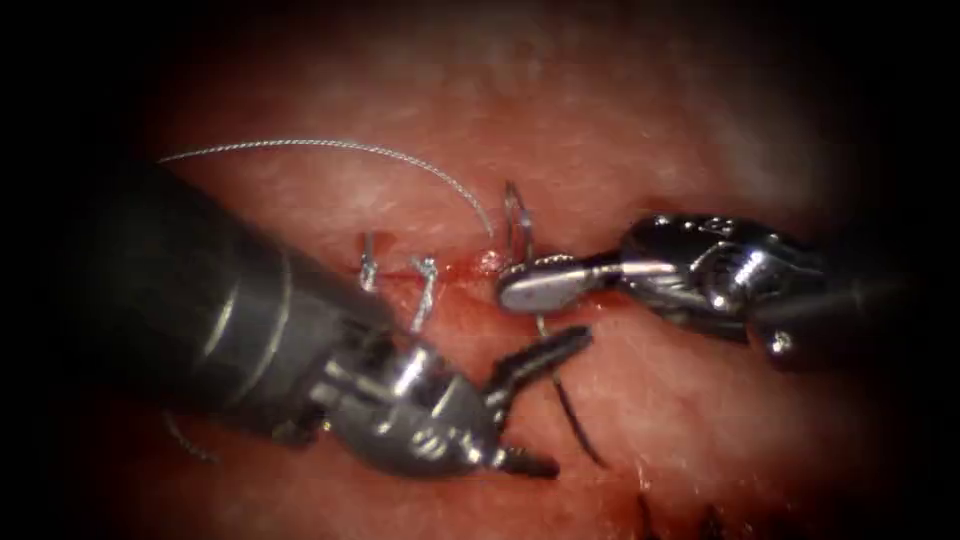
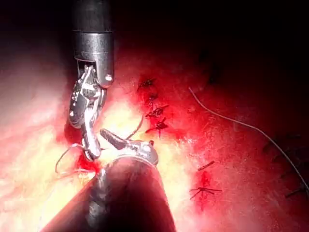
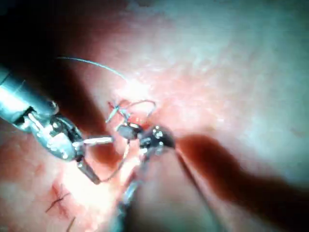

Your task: Wound Closure

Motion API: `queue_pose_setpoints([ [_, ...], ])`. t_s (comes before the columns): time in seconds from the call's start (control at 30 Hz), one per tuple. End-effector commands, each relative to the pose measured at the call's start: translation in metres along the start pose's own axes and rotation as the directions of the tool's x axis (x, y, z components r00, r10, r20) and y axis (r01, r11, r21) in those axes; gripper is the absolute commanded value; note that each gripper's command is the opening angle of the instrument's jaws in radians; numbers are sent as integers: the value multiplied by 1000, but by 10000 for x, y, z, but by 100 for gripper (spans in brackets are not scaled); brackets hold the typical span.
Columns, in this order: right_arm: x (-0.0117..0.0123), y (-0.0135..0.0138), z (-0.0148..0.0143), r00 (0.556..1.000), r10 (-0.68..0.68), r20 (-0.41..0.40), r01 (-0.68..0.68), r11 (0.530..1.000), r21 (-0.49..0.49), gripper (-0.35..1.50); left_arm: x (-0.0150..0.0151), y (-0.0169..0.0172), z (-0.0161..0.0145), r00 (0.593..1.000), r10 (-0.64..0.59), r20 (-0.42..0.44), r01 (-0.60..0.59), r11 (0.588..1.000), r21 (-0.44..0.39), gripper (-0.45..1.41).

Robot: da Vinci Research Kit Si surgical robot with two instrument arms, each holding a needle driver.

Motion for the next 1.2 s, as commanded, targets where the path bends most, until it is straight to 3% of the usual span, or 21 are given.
queue_pose_setpoints([
  [0.03, -6, 6, -9, 997, -58, -42, 56, 998, -43, -35, 1, 10, -6, 989, -147, -6, 147, 989, -9, 123],
  [0.13, -5, 11, -17, 987, -136, -85, 129, 988, -79, -35, 4, 8, -20, 964, -266, -10, 265, 964, -17, 121],
  [0.2, -5, 12, -19, 981, -164, -101, 155, 984, -87, -35, 4, 8, -26, 959, -283, -18, 282, 959, -32, 118],
  [0.23, -3, 13, -23, 960, -240, -142, 226, 968, -110, -35, 1, 5, -40, 947, -317, -44, 313, 946, -84, 83],
  [0.33, 0, 13, -25, 922, -337, -191, 311, 938, -151, -35, -7, -1, -55, 929, -365, -59, 355, 926, -128, 2],
  [0.37, 0, 12, -25, 911, -363, -195, 335, 928, -164, -35, -10, -3, -56, 926, -374, -56, 365, 922, -125, -13],
  [0.4, 0, 12, -25, 911, -363, -195, 335, 928, -164, -35, -10, -3, -56, 926, -374, -56, 365, 922, -125, -13],
  [0.43, 0, 10, -22, 889, -411, -199, 376, 907, -191, -35, -19, -12, -57, 923, -381, -46, 374, 920, -114, -45],
  [0.5, -1, 9, -21, 881, -427, -201, 390, 899, -199, -35, -23, -15, -55, 924, -379, -38, 373, 921, -112, -45],
  [0.67, -1, 5, -17, 846, -489, -211, 445, 867, -226, -35, -55, -39, -35, 926, -371, 75, 378, 918, -120, -45],
  [0.87, 1, 5, -10, 825, -525, -210, 476, 845, -244, -35, -78, -41, -8, 923, -338, 185, 360, 928, -97, -45],
  [1.2, 2, 3, 1, 789, -583, -193, 528, 804, -272, -35, -77, -35, 29, 877, -307, 370, 354, 933, -64, -45],
])
